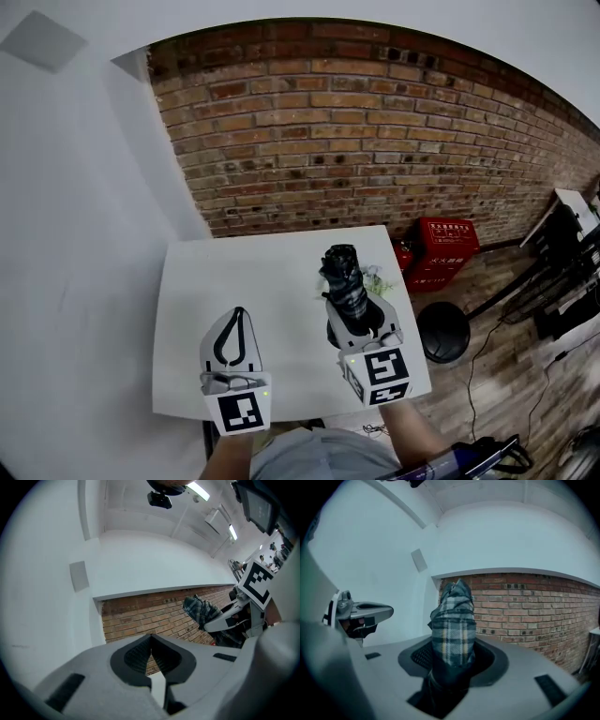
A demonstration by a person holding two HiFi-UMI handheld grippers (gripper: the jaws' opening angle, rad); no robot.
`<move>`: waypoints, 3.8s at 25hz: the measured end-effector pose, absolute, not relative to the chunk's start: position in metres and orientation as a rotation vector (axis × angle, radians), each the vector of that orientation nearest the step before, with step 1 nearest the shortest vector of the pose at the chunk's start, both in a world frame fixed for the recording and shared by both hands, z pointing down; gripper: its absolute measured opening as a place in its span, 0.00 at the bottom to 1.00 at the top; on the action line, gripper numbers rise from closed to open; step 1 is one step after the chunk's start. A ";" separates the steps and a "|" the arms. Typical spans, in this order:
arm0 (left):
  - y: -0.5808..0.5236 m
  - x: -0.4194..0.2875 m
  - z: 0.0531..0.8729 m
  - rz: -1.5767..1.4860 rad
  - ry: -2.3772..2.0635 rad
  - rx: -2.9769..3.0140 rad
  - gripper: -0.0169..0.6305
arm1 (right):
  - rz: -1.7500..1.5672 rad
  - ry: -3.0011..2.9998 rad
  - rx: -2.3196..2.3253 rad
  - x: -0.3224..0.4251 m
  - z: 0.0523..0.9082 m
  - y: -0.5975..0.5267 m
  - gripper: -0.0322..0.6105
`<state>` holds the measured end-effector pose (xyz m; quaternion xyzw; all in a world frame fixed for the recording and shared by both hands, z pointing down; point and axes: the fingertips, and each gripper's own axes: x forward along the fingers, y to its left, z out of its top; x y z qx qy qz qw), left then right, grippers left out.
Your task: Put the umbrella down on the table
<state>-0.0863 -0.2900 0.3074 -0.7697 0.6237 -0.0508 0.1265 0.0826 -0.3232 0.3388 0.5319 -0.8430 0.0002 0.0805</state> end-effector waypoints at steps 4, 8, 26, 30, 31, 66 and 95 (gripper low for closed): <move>-0.312 -0.099 0.319 -0.177 1.833 -2.272 0.04 | 0.045 -2.494 1.576 0.073 0.353 -0.342 0.34; -0.329 -0.108 0.337 -0.211 1.840 -2.304 0.04 | 0.094 -2.456 1.552 0.064 0.377 -0.355 0.34; -0.369 -0.130 0.414 -0.360 1.858 -2.413 0.04 | 0.310 -2.286 1.440 0.043 0.502 -0.380 0.34; -0.379 -0.127 0.424 -0.361 1.855 -2.423 0.04 | 0.349 -2.233 1.404 0.046 0.537 -0.386 0.34; -0.379 -0.127 0.424 -0.366 1.852 -2.423 0.04 | 0.357 -2.226 1.396 0.046 0.543 -0.385 0.34; -0.372 -0.149 0.414 -0.419 1.921 -2.390 0.04 | 0.592 -2.033 1.153 0.026 0.610 -0.374 0.41; -0.334 -0.113 0.285 -0.144 1.806 -2.241 0.04 | -0.010 -2.600 1.538 0.029 0.336 -0.355 0.06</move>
